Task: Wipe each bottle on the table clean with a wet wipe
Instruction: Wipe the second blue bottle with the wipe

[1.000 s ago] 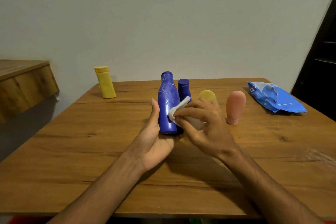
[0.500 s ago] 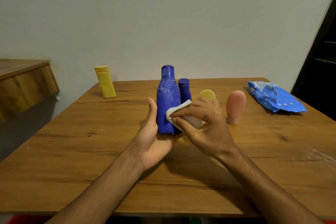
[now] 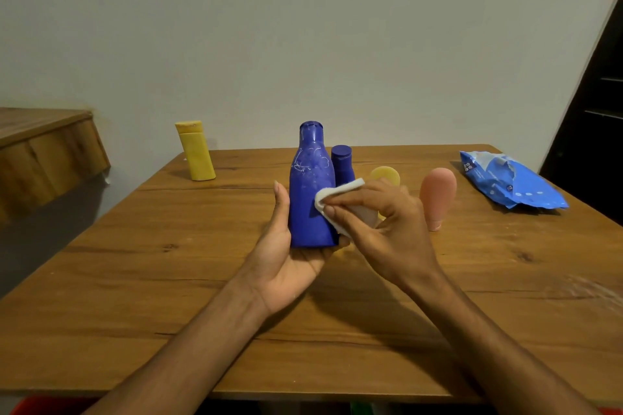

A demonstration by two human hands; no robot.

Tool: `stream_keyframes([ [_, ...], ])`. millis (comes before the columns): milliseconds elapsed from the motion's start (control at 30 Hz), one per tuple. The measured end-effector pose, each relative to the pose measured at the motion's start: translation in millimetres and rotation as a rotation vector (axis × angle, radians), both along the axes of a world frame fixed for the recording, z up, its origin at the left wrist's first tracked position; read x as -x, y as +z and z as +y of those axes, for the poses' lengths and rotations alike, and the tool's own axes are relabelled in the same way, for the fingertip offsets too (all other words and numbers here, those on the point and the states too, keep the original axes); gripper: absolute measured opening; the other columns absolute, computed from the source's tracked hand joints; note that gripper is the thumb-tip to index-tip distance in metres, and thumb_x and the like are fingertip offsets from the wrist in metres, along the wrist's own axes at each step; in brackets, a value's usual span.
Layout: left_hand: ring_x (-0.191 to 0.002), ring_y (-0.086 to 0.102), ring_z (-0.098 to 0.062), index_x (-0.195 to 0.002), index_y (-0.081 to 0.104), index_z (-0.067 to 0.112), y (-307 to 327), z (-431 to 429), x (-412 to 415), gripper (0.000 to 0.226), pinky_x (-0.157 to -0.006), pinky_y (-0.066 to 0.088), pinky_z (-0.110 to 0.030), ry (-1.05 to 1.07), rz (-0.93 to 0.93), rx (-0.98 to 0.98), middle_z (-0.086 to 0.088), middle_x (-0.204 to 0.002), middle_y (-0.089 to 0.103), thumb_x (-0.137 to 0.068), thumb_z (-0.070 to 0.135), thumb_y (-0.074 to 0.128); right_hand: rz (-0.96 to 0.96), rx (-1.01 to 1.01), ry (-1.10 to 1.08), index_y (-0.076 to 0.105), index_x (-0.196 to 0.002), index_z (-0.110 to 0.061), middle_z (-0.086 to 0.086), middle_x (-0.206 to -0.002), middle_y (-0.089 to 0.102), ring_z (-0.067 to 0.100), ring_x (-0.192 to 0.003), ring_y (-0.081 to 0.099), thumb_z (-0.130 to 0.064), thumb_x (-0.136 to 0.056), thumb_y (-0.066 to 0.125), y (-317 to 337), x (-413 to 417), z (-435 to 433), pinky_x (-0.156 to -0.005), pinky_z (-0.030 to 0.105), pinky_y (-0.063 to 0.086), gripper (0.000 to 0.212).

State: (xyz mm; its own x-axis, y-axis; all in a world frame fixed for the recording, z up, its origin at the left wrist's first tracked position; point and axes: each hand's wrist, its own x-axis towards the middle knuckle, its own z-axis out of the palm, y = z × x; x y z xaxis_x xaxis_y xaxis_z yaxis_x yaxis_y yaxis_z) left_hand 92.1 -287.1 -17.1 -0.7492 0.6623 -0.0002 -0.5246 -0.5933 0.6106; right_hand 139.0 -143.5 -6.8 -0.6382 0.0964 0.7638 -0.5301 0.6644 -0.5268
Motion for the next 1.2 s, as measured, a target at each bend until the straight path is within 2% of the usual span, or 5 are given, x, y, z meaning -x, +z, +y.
stream_keyframes([
  [233, -0.088, 0.066, -0.023, -0.136, 0.054, 0.011, 1.2, -1.0, 0.4, 0.068, -0.067, 0.056, -0.035, -0.046, 0.077, 0.052, -0.017, -0.112, 0.065, -0.092, 0.062, 0.041, 0.109, 0.044, -0.087, 0.066, -0.107, -0.034, -0.025, -0.098, 0.062, 0.010, -0.094, 0.056, -0.040, -0.082, 0.064, 4.6, 4.4, 4.6, -0.075, 0.050, 0.049, 0.025],
  [433, -0.079, 0.068, -0.022, -0.134, 0.054, 0.012, 1.3, 0.1, -2.5, 0.069, -0.060, 0.056, -0.035, -0.072, 0.111, 0.048, -0.015, -0.101, 0.068, -0.088, 0.061, 0.043, 0.165, -0.005, -0.080, 0.062, -0.108, -0.034, -0.022, -0.100, 0.062, 0.015, -0.092, 0.056, -0.039, -0.084, 0.062, 5.0, 2.5, 8.0, -0.072, 0.046, 0.049, 0.024],
  [800, -0.094, 0.068, -0.026, -0.126, 0.062, 0.015, -6.7, 3.0, -1.4, 0.062, -0.077, 0.056, -0.039, -0.034, 0.118, 0.091, -0.018, -0.113, 0.068, -0.088, 0.060, 0.045, 0.193, -0.151, -0.161, 0.067, -0.109, -0.023, -0.004, -0.104, 0.067, 0.015, -0.098, 0.053, -0.042, -0.088, 0.055, 2.0, 6.0, 3.4, -0.073, 0.051, 0.046, 0.030],
  [967, -0.112, 0.061, -0.028, -0.120, 0.069, 0.016, -10.9, 3.5, -0.1, 0.061, -0.109, 0.037, -0.049, -0.010, 0.149, 0.116, -0.017, -0.125, 0.064, -0.088, 0.061, 0.045, 0.237, -0.279, -0.131, 0.070, -0.102, -0.018, -0.003, -0.099, 0.066, 0.015, -0.094, 0.051, -0.035, -0.090, 0.056, -0.2, 1.9, -5.3, -0.073, 0.050, 0.043, 0.025],
  [1200, -0.118, 0.060, -0.029, -0.134, 0.056, 0.018, -10.8, 6.9, -3.4, 0.064, -0.103, 0.044, -0.049, 0.008, 0.222, 0.170, -0.015, -0.130, 0.063, -0.086, 0.061, 0.049, 0.260, -0.236, -0.153, 0.065, -0.109, -0.025, -0.003, -0.105, 0.066, 0.015, -0.097, 0.056, -0.033, -0.092, 0.058, 3.7, 0.8, -2.5, -0.076, 0.048, 0.045, 0.020],
])
